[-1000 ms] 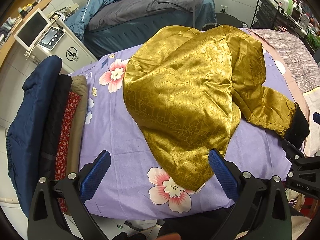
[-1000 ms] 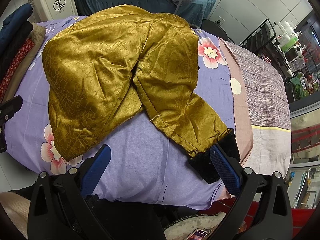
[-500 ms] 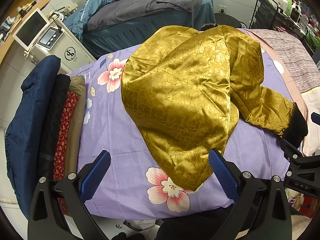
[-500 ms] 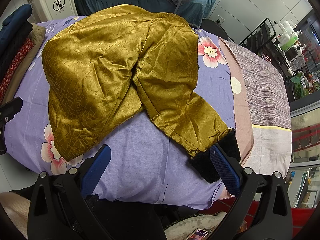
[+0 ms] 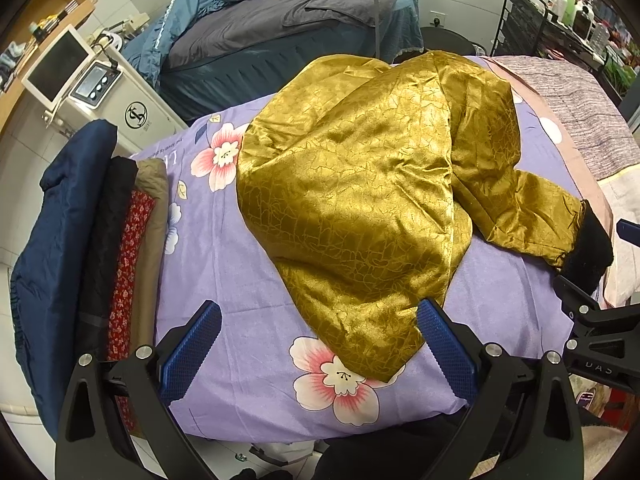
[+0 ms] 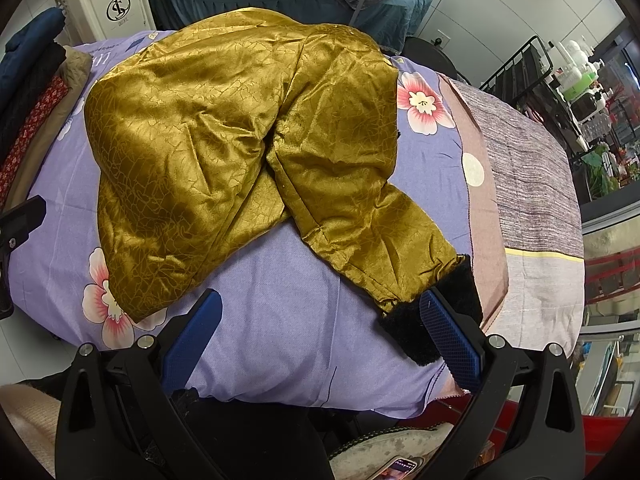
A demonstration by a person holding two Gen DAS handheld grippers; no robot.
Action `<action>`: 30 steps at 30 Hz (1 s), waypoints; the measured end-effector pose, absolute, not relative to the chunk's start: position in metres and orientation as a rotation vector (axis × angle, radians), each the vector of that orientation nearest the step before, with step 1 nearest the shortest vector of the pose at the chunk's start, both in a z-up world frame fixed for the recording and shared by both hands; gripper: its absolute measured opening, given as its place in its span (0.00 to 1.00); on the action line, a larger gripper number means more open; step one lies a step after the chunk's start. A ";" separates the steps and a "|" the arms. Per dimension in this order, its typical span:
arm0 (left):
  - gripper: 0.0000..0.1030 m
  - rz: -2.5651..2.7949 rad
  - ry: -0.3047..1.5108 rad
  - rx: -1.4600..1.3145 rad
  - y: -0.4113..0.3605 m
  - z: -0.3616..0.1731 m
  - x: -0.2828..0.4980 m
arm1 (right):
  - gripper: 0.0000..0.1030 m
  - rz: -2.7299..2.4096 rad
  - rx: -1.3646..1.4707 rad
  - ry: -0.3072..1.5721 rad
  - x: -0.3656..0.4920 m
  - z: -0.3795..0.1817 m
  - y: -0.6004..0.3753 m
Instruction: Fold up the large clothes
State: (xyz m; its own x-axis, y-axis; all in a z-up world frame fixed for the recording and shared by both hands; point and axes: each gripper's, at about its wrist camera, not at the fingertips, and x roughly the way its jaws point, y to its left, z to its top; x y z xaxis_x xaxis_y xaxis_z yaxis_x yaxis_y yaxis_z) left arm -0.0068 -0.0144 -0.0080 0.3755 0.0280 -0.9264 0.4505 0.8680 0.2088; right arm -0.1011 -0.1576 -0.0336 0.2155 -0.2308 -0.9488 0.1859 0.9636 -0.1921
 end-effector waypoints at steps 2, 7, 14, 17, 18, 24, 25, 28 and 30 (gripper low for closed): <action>0.94 -0.287 1.158 0.482 -0.016 -0.007 -0.008 | 0.95 -0.290 -0.037 1.323 -0.101 -0.033 -0.157; 0.94 -0.288 1.159 0.484 -0.017 -0.007 -0.008 | 0.95 -0.288 -0.037 1.325 -0.101 -0.033 -0.158; 0.94 -0.288 1.161 0.480 -0.015 -0.006 -0.009 | 0.95 -0.287 -0.036 1.325 -0.102 -0.033 -0.158; 0.94 -0.292 1.161 0.481 -0.016 -0.006 -0.009 | 0.95 -0.287 -0.036 1.325 -0.102 -0.033 -0.158; 0.94 -0.295 1.161 0.481 -0.015 -0.006 -0.009 | 0.95 -0.287 -0.036 1.325 -0.102 -0.033 -0.158; 0.94 -0.317 1.158 0.480 -0.017 -0.006 -0.010 | 0.95 -0.286 -0.028 1.327 -0.102 -0.033 -0.158; 0.94 -0.322 1.158 0.482 -0.018 -0.006 -0.010 | 0.95 -0.285 -0.026 1.326 -0.102 -0.033 -0.157; 0.94 -0.342 1.165 0.483 -0.021 -0.007 -0.011 | 0.95 -0.278 -0.018 1.328 -0.103 -0.034 -0.158; 0.94 -0.345 1.174 0.486 -0.022 -0.009 -0.011 | 0.95 -0.268 -0.007 1.333 -0.102 -0.035 -0.160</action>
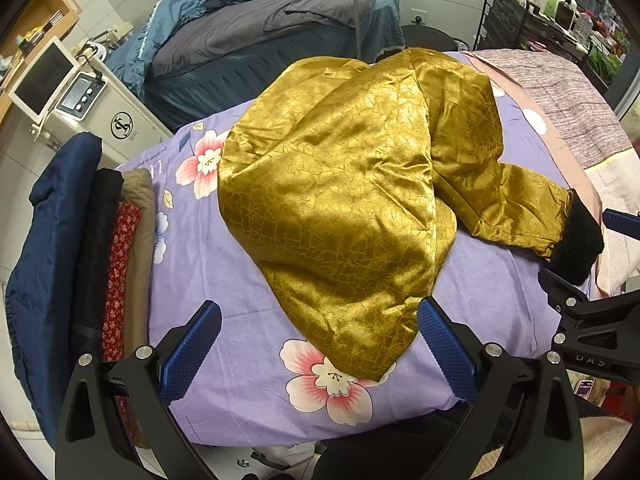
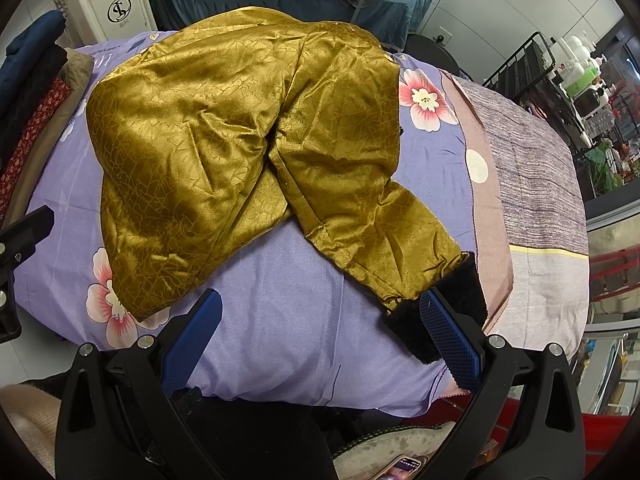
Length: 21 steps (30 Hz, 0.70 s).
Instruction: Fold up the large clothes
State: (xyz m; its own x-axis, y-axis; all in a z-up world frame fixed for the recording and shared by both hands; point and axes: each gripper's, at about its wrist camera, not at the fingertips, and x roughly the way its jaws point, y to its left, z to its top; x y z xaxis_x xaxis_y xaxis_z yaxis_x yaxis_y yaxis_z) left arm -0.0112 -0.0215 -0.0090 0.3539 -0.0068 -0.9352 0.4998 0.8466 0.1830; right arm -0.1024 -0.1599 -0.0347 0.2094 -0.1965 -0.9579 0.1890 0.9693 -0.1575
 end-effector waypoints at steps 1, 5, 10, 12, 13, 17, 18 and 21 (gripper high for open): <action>0.94 -0.345 1.183 0.486 -0.021 -0.010 -0.011 | 0.95 -0.258 0.007 1.336 -0.102 -0.036 -0.161; 0.94 -0.305 1.295 0.434 -0.011 -0.028 0.001 | 0.95 -0.211 0.083 1.317 -0.103 -0.039 -0.169; 0.94 -0.192 1.424 0.300 0.020 -0.052 0.019 | 0.95 -0.133 0.169 1.267 -0.098 -0.044 -0.189; 0.94 -0.139 1.413 0.292 0.031 -0.056 0.024 | 0.95 -0.107 0.173 1.249 -0.091 -0.048 -0.199; 0.94 -0.111 1.398 0.309 0.034 -0.057 0.026 | 0.95 -0.094 0.176 1.243 -0.087 -0.050 -0.204; 0.94 -0.056 1.347 0.370 0.037 -0.057 0.028 | 0.95 -0.046 0.194 1.222 -0.060 -0.061 -0.230; 0.94 -0.047 1.337 0.384 0.035 -0.056 0.027 | 0.95 -0.032 0.198 1.219 -0.047 -0.064 -0.239; 0.93 -0.032 1.316 0.385 0.030 -0.050 0.023 | 0.95 -0.002 0.193 1.190 -0.008 -0.069 -0.259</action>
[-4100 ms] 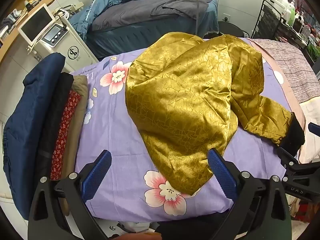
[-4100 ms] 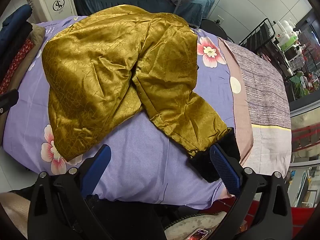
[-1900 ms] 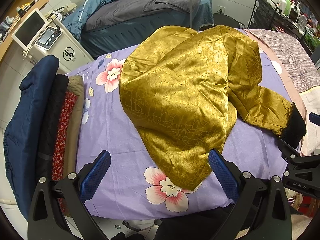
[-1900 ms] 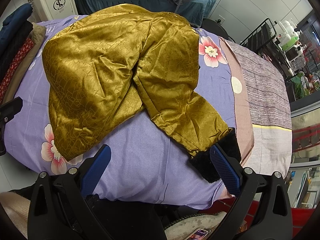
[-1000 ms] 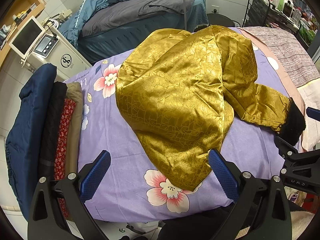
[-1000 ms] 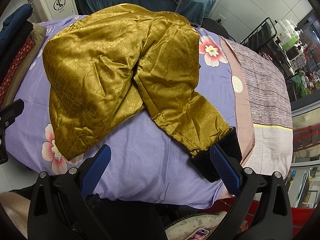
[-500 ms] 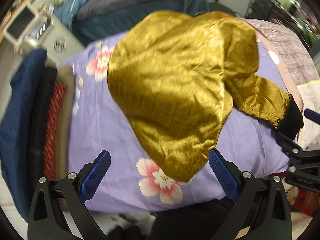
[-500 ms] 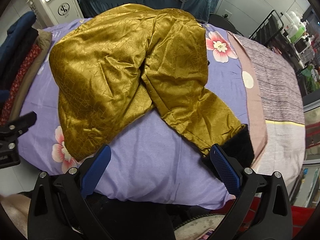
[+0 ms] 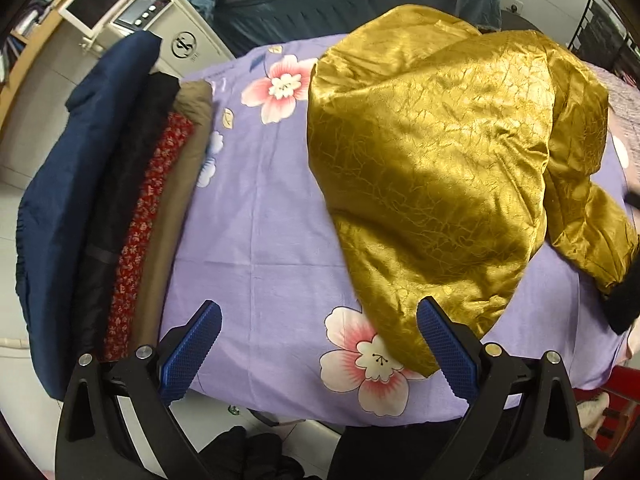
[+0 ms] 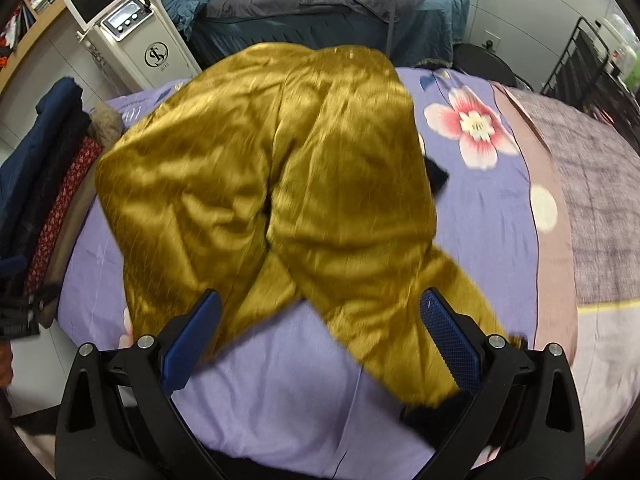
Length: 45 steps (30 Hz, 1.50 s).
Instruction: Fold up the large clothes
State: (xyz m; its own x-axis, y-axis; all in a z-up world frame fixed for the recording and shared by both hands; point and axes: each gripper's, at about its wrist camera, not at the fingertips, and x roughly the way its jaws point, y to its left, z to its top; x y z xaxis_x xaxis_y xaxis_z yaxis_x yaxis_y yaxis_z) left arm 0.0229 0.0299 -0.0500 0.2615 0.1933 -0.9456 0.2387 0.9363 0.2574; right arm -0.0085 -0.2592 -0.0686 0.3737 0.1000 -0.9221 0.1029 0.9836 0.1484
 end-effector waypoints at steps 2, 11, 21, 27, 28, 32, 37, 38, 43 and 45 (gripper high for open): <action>0.93 -0.058 1.301 0.348 0.028 -0.045 0.018 | 0.95 0.000 0.190 1.168 0.017 -0.072 -0.273; 0.93 -0.015 1.333 0.288 0.033 -0.044 0.004 | 0.44 -0.032 0.448 1.154 0.097 -0.116 -0.313; 0.93 -0.022 1.260 0.252 0.045 -0.015 0.046 | 0.13 0.453 0.325 1.028 0.036 -0.052 -0.131; 0.94 -0.096 1.108 0.187 0.047 0.051 0.090 | 0.18 0.786 -0.066 1.015 -0.017 -0.046 -0.022; 0.94 -0.115 1.090 0.191 0.045 0.060 0.099 | 0.23 0.819 -0.137 1.027 -0.024 -0.049 -0.010; 0.94 -0.227 1.113 0.284 0.014 0.054 0.113 | 0.76 0.841 -0.221 0.996 -0.045 -0.048 0.002; 0.94 -0.306 1.194 0.419 -0.035 0.001 0.106 | 0.83 0.676 -0.137 1.008 -0.060 -0.047 -0.043; 0.94 -0.320 1.212 0.443 -0.050 -0.011 0.103 | 0.84 0.622 -0.122 1.018 -0.063 -0.049 -0.055; 0.94 -0.319 1.126 0.678 -0.112 -0.042 0.088 | 0.83 0.352 0.048 1.075 -0.087 -0.052 -0.148; 0.93 -0.262 1.073 0.808 -0.130 -0.060 0.083 | 0.83 0.260 0.130 1.091 -0.094 -0.056 -0.179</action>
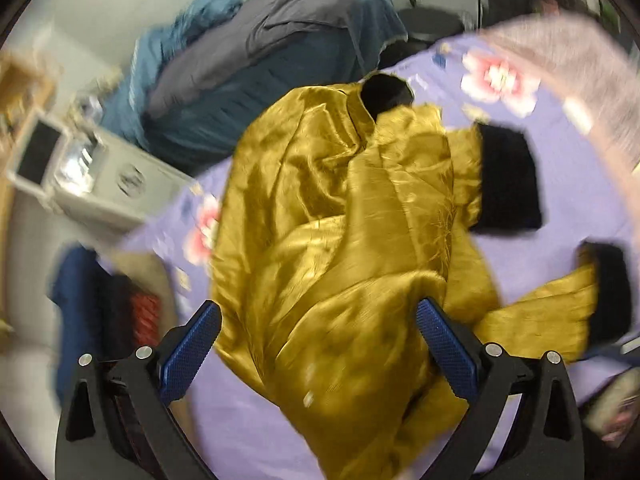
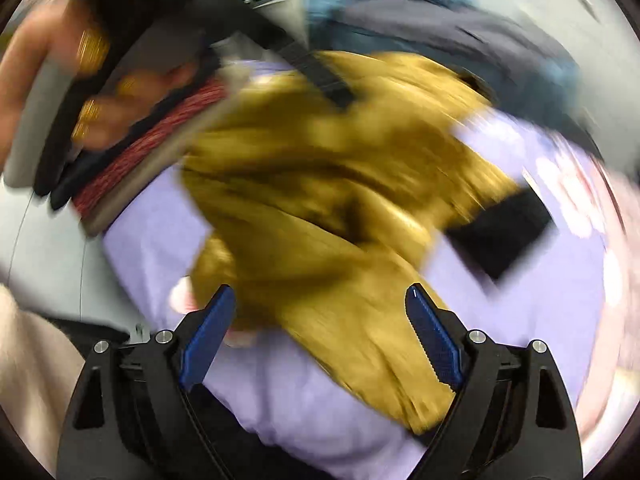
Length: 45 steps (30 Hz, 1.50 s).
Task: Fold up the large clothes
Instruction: 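Lift the gold jacket up with both grippers and shake it open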
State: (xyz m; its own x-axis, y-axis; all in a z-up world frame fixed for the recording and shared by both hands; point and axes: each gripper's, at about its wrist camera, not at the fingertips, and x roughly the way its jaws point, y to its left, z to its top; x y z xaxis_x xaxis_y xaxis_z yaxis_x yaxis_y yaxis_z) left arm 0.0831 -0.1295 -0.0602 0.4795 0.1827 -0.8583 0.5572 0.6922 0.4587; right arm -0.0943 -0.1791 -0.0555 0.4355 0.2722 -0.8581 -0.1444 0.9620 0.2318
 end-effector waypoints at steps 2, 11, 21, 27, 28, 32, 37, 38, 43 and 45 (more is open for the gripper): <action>0.84 -0.201 1.028 0.906 -0.142 -0.080 0.083 | 0.83 0.175 0.207 1.076 -0.102 -0.052 -0.212; 0.10 -0.119 1.173 0.831 -0.069 -0.108 0.088 | 0.83 0.093 0.564 0.986 -0.050 -0.052 -0.279; 0.08 0.014 1.226 0.632 0.046 -0.067 0.044 | 0.83 0.225 0.885 1.072 0.121 -0.074 -0.260; 0.08 0.045 1.199 0.604 0.046 -0.059 0.014 | 0.83 0.342 1.001 1.168 0.214 -0.095 -0.196; 0.08 0.049 1.189 0.595 0.045 -0.057 0.009 | 0.83 0.374 0.992 1.206 0.228 -0.102 -0.179; 0.08 0.045 1.159 0.521 0.045 -0.049 0.006 | 0.68 0.383 0.868 1.317 0.249 -0.126 -0.130; 0.08 0.035 1.158 0.389 0.054 -0.033 0.006 | 0.14 0.397 0.801 1.242 0.227 -0.118 -0.125; 0.08 0.032 1.155 0.373 0.056 -0.030 0.006 | 0.13 0.401 0.800 1.214 0.221 -0.110 -0.133; 0.08 -0.013 1.115 0.344 0.054 -0.007 0.006 | 0.11 0.400 0.829 1.071 0.181 -0.068 -0.190; 0.08 -0.042 1.092 0.329 0.052 0.007 0.006 | 0.10 0.415 0.796 1.001 0.159 -0.034 -0.211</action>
